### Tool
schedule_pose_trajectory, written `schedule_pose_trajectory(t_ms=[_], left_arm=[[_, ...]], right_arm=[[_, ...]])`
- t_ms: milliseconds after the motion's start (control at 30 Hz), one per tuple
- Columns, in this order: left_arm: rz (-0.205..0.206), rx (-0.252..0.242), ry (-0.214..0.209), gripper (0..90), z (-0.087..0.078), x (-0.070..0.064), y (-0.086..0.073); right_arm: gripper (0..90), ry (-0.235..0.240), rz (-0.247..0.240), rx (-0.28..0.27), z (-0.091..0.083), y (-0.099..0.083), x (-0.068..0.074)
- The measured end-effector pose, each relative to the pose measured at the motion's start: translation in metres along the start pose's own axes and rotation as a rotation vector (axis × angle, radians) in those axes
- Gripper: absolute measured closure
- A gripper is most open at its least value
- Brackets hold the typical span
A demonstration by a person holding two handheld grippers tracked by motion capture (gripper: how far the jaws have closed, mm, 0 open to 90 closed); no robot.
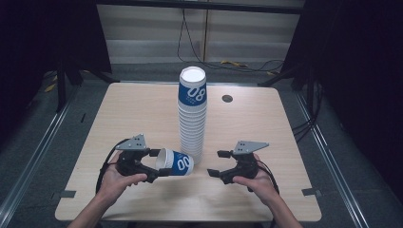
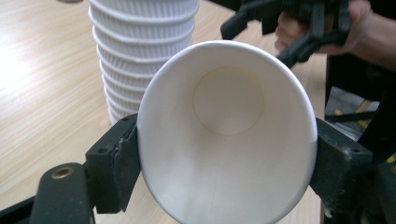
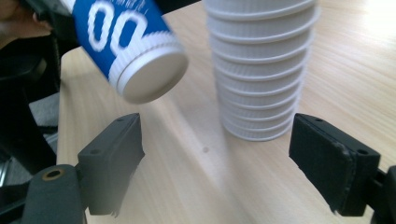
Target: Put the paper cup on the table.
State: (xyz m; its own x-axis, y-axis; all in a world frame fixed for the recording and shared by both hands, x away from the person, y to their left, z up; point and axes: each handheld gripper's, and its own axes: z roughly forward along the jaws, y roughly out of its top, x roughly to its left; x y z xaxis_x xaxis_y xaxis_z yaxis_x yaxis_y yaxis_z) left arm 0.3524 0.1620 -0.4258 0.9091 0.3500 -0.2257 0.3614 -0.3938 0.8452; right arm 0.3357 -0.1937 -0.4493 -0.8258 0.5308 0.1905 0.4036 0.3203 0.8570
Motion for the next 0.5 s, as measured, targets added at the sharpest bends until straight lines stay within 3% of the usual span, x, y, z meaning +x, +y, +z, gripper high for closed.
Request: schedule_pose_trajectory(t_ms=[100, 167, 233, 433, 500], left_arm=[[-0.004, 0.025, 0.017, 21.2, -0.002, 0.004, 0.001], [0.0, 0.009, 0.049, 21.0, -0.004, 0.007, 0.001], [-0.014, 0.01, 0.054, 21.1, -0.007, 0.012, 0.002], [-0.051, 0.011, 0.129, 21.0, -0.019, 0.024, 0.002], [-0.059, 0.017, 0.135, 21.1, -0.02, 0.026, 0.002]], right_arm=[[17.7, -0.029, 0.016, -0.013, -0.004, -0.001, -0.005], [17.7, -0.051, 0.024, -0.014, -0.005, -0.002, -0.008], [16.6, -0.091, 0.018, -0.009, -0.006, -0.003, -0.01], [15.1, -0.128, 0.05, -0.004, -0.008, -0.005, -0.02], [15.2, -0.141, 0.048, 0.01, -0.008, -0.007, -0.021]])
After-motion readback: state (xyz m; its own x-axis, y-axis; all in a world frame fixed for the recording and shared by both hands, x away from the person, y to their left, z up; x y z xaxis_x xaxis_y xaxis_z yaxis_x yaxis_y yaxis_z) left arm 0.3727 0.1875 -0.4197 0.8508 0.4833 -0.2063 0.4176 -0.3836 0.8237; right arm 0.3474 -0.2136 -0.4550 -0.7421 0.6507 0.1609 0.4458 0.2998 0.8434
